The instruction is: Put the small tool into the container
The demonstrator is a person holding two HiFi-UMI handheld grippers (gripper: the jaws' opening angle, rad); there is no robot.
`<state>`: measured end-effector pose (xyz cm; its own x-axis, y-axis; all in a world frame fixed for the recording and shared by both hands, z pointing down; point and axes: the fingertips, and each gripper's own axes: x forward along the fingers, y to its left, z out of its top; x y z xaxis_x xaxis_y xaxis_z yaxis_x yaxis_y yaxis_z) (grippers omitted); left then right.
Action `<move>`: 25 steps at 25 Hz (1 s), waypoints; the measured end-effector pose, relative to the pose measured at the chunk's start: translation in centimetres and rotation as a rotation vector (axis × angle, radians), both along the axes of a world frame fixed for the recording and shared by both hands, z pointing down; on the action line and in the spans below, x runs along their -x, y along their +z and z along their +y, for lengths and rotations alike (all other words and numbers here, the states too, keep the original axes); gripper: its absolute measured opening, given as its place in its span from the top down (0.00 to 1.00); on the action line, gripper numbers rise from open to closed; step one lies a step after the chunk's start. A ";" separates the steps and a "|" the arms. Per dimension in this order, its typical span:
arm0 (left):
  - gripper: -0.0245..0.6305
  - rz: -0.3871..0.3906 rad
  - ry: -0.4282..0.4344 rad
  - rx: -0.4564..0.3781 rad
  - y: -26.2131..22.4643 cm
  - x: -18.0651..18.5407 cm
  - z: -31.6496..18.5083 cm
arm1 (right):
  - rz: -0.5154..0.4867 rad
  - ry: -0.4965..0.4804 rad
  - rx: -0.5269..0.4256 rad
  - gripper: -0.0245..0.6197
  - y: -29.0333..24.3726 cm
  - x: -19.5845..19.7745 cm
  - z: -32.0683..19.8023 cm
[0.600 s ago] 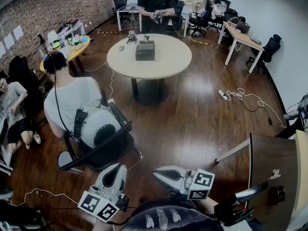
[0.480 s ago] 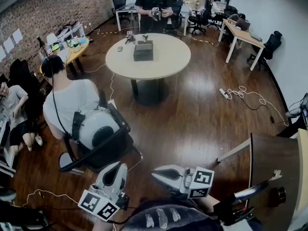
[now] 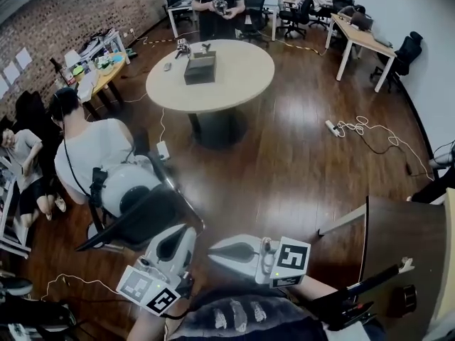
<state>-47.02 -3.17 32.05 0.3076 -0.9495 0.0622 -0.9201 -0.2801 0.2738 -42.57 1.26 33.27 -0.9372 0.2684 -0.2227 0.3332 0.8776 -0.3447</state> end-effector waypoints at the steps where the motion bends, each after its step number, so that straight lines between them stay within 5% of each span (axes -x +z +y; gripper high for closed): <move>1: 0.96 -0.007 0.007 0.003 0.3 -0.9 -0.5 | -0.009 0.019 0.001 0.96 -0.1 -0.4 -0.6; 7: 0.96 -0.106 0.055 -0.003 -0.9 -4.5 -4.0 | -0.078 0.092 -0.006 0.96 -3.1 -2.0 -3.6; 13: 0.96 -0.071 0.116 -0.007 -1.4 -5.1 -5.8 | 0.005 0.153 -0.075 0.96 -2.8 -1.9 -5.0; 20: 0.97 -0.070 0.209 -0.025 -1.7 -2.3 -8.6 | 0.059 0.131 -0.108 0.96 -2.9 1.4 -7.6; 25: 0.97 -0.094 0.199 -0.015 -0.6 1.7 -10.6 | 0.159 0.121 -0.176 0.96 -1.6 5.6 -9.5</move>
